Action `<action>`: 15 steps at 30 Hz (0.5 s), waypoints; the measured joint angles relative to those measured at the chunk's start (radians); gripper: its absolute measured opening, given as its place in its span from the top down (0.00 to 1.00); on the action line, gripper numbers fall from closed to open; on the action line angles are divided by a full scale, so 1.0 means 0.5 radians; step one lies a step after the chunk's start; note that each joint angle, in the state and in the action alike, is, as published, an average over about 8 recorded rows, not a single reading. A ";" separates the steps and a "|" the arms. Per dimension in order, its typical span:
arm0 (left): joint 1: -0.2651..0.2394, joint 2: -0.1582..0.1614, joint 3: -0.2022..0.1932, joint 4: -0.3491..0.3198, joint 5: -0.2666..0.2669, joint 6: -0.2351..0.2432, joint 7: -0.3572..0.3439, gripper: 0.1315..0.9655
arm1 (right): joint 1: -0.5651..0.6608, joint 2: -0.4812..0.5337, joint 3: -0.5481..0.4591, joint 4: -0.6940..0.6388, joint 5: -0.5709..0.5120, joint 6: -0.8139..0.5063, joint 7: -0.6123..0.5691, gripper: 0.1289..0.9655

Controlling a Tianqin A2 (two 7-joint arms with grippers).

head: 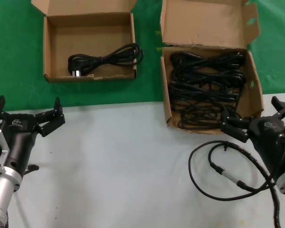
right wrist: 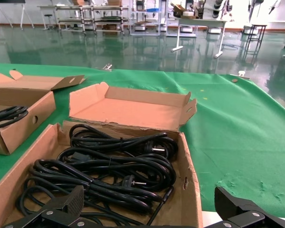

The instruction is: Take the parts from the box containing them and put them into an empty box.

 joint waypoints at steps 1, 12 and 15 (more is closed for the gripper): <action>0.000 0.000 0.000 0.000 0.000 0.000 0.000 0.00 | 0.000 0.000 0.000 0.000 0.000 0.000 0.000 0.00; 0.000 0.000 0.000 0.000 0.000 0.000 0.000 0.00 | 0.000 0.000 0.000 0.000 0.000 0.000 0.000 0.00; 0.000 0.000 0.000 0.000 0.000 0.000 0.000 0.00 | 0.000 0.000 0.000 0.000 0.000 0.000 0.000 0.00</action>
